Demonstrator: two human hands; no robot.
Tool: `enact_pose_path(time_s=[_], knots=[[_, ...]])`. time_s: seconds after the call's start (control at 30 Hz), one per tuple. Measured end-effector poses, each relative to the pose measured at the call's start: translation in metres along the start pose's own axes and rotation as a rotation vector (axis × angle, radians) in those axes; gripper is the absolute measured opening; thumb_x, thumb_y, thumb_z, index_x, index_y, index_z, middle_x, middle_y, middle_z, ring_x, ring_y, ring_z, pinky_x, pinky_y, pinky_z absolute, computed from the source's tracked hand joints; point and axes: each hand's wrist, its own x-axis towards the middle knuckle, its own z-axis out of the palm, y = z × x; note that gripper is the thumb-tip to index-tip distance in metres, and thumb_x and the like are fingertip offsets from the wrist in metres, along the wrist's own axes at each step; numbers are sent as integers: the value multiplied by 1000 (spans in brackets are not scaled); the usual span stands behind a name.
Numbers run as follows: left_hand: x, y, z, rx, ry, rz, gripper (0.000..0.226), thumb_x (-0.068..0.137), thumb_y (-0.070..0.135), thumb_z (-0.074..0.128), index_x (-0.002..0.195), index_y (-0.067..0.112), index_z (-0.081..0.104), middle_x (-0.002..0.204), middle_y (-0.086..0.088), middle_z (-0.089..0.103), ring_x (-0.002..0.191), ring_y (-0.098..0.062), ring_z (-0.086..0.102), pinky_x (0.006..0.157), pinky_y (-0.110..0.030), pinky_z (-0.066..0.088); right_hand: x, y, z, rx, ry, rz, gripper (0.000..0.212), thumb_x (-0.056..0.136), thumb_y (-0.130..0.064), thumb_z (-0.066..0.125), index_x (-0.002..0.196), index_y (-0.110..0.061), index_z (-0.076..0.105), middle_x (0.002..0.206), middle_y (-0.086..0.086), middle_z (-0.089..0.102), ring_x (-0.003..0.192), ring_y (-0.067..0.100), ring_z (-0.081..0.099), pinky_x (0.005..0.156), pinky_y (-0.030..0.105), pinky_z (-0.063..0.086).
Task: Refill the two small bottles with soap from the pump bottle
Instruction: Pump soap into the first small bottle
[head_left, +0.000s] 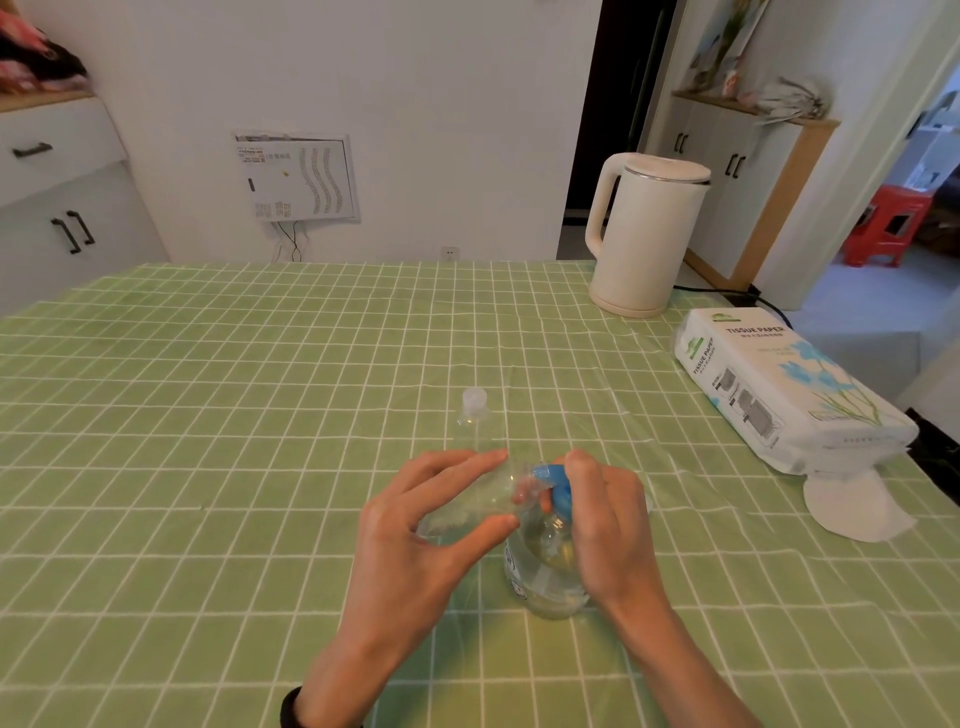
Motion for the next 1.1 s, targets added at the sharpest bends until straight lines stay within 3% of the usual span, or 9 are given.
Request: enact_pose_path(time_s=[0.07, 0.13, 0.27, 0.43, 0.57, 0.73, 0.87, 0.97, 1.1], knots=[[0, 0, 0, -1, -1, 1, 47, 76, 45, 83, 123, 43, 76, 118, 17, 75, 115, -10, 71, 100, -19, 53, -1, -1, 0, -5, 0, 2, 58, 93, -49, 33, 53, -31, 71, 47, -14, 57, 47, 3, 47, 53, 19, 38], [0, 2, 0, -8, 2, 0, 48, 76, 44, 83, 123, 43, 76, 118, 17, 75, 115, -11, 71, 100, -19, 53, -2, -2, 1, -23, -12, 29, 69, 95, -55, 30, 58, -14, 72, 44, -11, 52, 46, 6, 43, 53, 29, 41], [1, 5, 0, -4, 11, 7, 48, 75, 44, 83, 123, 39, 77, 118, 17, 75, 115, -10, 71, 99, -17, 52, -4, -2, 0, -46, -11, 52, 97, 95, -70, 25, 70, 18, 60, 57, 27, 55, 58, 45, 50, 61, 53, 45], [2, 8, 0, 13, 11, 8, 50, 74, 40, 92, 122, 39, 77, 116, 16, 75, 114, -9, 71, 98, -14, 51, -3, -3, 1, -19, 1, 66, 92, 95, -67, 27, 65, 14, 59, 62, 33, 58, 62, 49, 54, 62, 55, 46], [1, 8, 0, 26, 13, 2, 49, 75, 39, 93, 121, 40, 76, 116, 15, 75, 114, -9, 71, 98, -14, 51, -1, -5, 0, 3, 10, 55, 66, 95, -56, 33, 50, -18, 63, 47, 5, 53, 48, 25, 44, 54, 43, 42], [-2, 6, 0, 27, 13, -12, 49, 75, 31, 92, 121, 40, 76, 115, 15, 75, 113, -10, 71, 98, -19, 53, -2, -2, 0, -19, -24, 51, 71, 93, -55, 34, 60, 0, 66, 58, 20, 63, 58, 42, 51, 59, 51, 43], [0, 8, 0, 25, 25, -11, 48, 76, 33, 92, 121, 36, 78, 115, 14, 75, 113, -11, 71, 98, -17, 52, -3, -2, 1, -28, 5, 50, 73, 97, -63, 30, 49, -12, 50, 45, -5, 39, 46, 11, 34, 52, 38, 30], [1, 10, -1, 21, 16, -8, 48, 74, 31, 88, 121, 36, 78, 115, 13, 76, 114, -11, 71, 98, -15, 51, -4, -3, 2, -14, 17, 34, 66, 99, -60, 29, 46, -32, 57, 44, -15, 52, 44, 2, 45, 52, 18, 39], [1, 12, -1, 20, 8, -10, 48, 73, 32, 87, 121, 35, 78, 114, 11, 76, 113, -10, 71, 98, -15, 51, -2, -3, 1, -5, -7, 58, 82, 96, -64, 29, 58, 0, 65, 51, 16, 56, 55, 37, 54, 61, 47, 50]])
